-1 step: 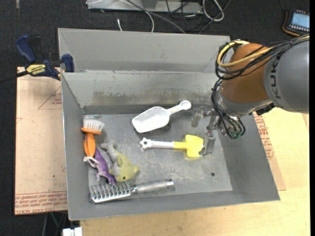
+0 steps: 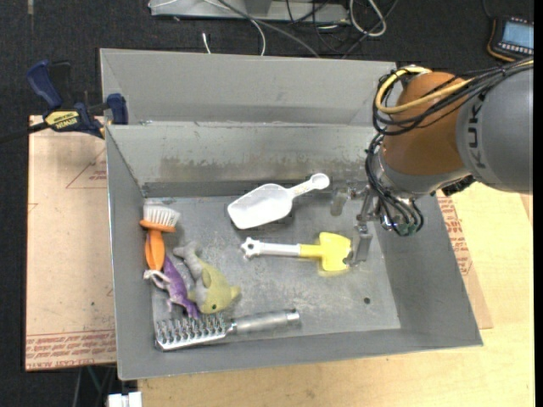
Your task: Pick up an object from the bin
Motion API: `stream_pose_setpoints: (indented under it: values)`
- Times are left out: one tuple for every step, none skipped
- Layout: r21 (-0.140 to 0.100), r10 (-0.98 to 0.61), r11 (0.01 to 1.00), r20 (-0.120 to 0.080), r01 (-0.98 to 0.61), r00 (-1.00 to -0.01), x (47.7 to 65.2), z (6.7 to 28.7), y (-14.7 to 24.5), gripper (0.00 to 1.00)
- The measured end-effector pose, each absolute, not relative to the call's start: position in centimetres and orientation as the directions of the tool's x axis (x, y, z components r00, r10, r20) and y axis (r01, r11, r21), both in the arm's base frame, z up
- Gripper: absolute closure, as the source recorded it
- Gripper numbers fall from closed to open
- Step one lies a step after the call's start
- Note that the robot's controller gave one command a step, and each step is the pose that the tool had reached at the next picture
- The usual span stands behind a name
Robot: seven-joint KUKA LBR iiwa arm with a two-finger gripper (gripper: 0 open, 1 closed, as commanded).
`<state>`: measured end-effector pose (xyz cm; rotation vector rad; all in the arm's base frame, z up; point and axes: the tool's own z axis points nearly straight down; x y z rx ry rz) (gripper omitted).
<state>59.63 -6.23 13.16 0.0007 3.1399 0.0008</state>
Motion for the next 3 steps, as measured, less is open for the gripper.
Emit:
stream_pose_setpoints:
  values:
    - [0.002,0.088,0.996,0.002,0.088,-0.996,58.72,6.98,-5.4,0.0]
    - [0.001,0.057,0.998,-0.007,0.057,-0.998,58.81,7.0,-5.22,0.0]
    - [0.003,0.084,0.996,-0.001,0.084,-0.996,58.81,7.02,-5.31,0.0]
